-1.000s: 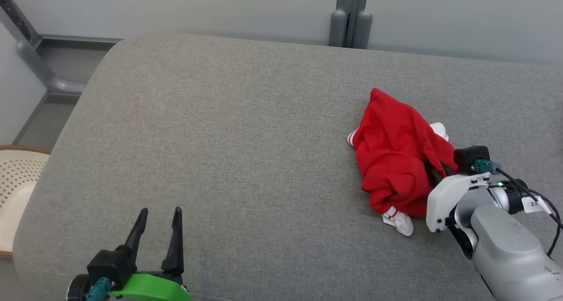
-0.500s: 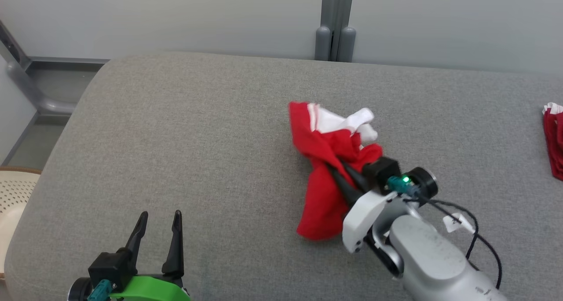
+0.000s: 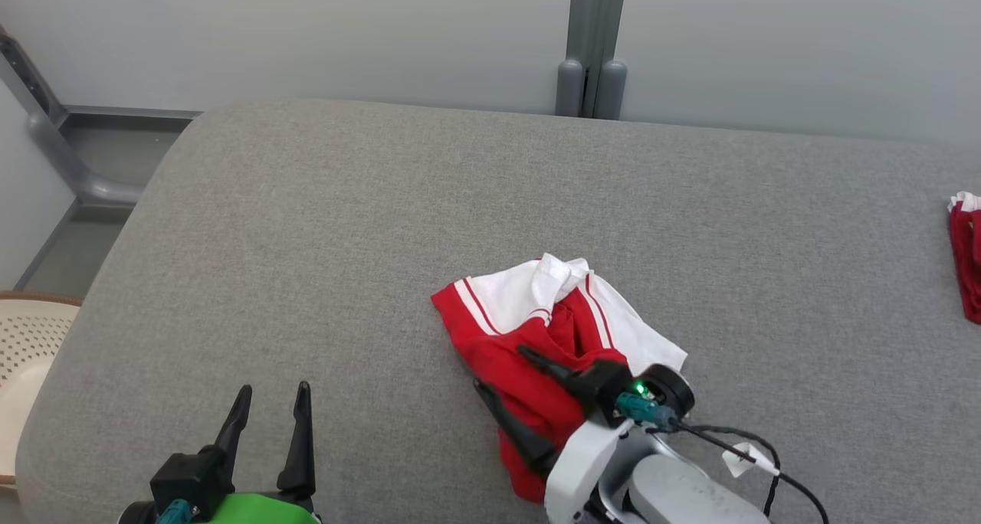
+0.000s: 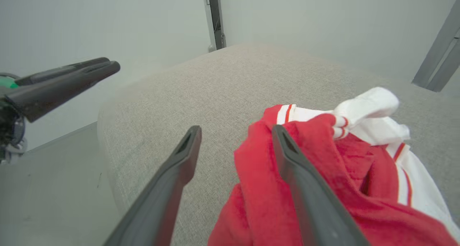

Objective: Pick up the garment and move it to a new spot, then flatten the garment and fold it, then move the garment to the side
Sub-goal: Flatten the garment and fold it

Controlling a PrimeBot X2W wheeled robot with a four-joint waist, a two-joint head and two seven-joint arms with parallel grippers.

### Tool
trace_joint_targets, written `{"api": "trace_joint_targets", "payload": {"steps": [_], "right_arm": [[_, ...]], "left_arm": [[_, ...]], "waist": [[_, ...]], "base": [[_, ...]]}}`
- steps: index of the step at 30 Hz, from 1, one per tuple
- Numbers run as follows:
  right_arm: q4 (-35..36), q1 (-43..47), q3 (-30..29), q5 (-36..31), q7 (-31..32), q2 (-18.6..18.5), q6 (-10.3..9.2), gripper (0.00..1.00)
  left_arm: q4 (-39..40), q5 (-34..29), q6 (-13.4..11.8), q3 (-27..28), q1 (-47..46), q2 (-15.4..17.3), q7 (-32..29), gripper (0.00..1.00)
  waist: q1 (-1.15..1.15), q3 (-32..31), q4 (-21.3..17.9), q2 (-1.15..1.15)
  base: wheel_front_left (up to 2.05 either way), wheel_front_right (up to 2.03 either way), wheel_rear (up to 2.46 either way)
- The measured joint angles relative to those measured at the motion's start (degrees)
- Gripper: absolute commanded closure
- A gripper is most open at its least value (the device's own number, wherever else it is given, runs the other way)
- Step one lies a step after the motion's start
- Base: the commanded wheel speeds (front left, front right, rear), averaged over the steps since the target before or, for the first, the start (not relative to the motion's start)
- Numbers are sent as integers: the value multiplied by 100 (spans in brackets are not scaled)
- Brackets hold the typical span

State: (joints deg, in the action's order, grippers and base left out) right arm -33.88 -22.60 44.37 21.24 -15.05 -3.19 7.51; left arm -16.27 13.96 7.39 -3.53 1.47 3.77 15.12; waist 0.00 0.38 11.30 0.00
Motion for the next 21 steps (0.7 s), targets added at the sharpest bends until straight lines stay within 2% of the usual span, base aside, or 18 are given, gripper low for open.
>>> {"api": "trace_joint_targets", "payload": {"steps": [4, 9, 15, 21], "right_arm": [[599, 11, -485, -44, 0, -336, 0, 0], [649, 29, -1159, -222, -1, -794, 0, 0], [-192, -186, -1506, -385, 0, -1061, 0, 0], [-1318, -495, -1450, -323, -1, -988, 0, 0]], "left_arm": [[18, -45, 0, 87, 34, 0, 0, 0], [60, -62, 0, 93, 56, -19, 0, 0], [85, -68, 0, -2, 29, -42, 0, 0], [77, -67, 0, -45, -70, -55, 0, 0]], "waist": [[0, -61, -85, 0], [0, -83, -165, 0], [0, 32, -126, 0], [0, 228, 6, 0]], "base": [[0, 0, 0], [0, 0, 0], [0, 0, 0], [0, 0, 0]]}}
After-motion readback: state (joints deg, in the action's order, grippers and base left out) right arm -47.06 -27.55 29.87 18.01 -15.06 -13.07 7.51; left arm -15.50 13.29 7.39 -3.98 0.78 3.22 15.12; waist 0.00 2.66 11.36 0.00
